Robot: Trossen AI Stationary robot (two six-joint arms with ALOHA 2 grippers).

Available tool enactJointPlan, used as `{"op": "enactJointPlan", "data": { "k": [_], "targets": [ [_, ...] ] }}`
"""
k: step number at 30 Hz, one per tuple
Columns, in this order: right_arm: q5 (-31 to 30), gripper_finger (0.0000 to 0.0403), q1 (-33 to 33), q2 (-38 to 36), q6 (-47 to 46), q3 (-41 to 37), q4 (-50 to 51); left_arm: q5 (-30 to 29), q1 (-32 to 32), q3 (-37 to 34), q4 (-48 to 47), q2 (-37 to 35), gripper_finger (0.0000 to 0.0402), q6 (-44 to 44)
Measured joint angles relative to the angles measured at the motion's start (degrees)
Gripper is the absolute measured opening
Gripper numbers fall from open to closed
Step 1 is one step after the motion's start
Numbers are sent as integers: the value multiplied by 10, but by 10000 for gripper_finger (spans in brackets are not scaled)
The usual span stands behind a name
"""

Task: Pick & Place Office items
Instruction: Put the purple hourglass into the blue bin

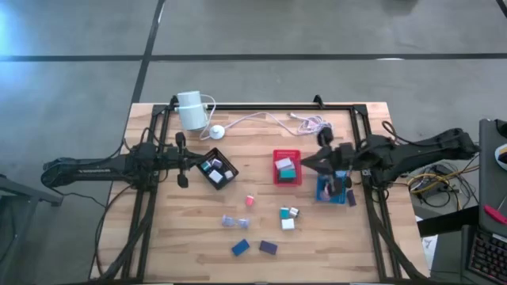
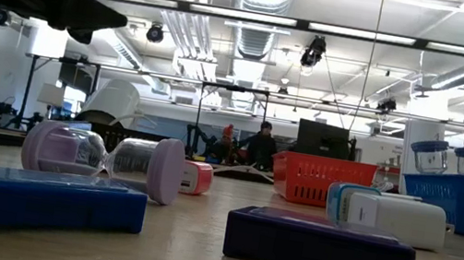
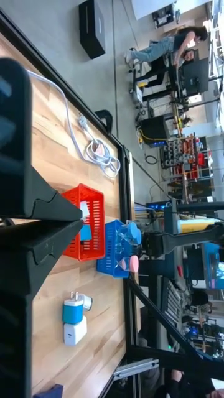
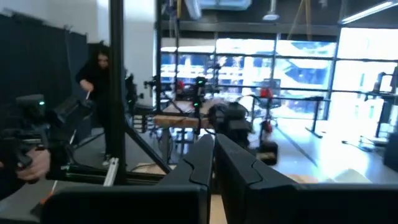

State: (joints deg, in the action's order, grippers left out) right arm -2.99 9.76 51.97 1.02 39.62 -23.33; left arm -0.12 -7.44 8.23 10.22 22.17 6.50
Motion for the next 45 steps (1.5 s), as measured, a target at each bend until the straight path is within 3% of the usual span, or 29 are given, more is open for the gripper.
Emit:
{"op": "enactJointPlan", "data": {
  "k": [9,19,38,45],
  "targets": [
    [-2,12,0,-165,-34,-220,-58,-15,0,0,0,0,7,6],
    [-13,12,0,-191,-13,-383,-272,-16,0,0,0,1,7,10],
    [-20,12,0,-180,-28,-391,-236,-14,0,0,2,1,7,-9],
    [-22,12,0,-180,-27,-391,-237,24,6,33,7,3,7,-46]
  ]
}}
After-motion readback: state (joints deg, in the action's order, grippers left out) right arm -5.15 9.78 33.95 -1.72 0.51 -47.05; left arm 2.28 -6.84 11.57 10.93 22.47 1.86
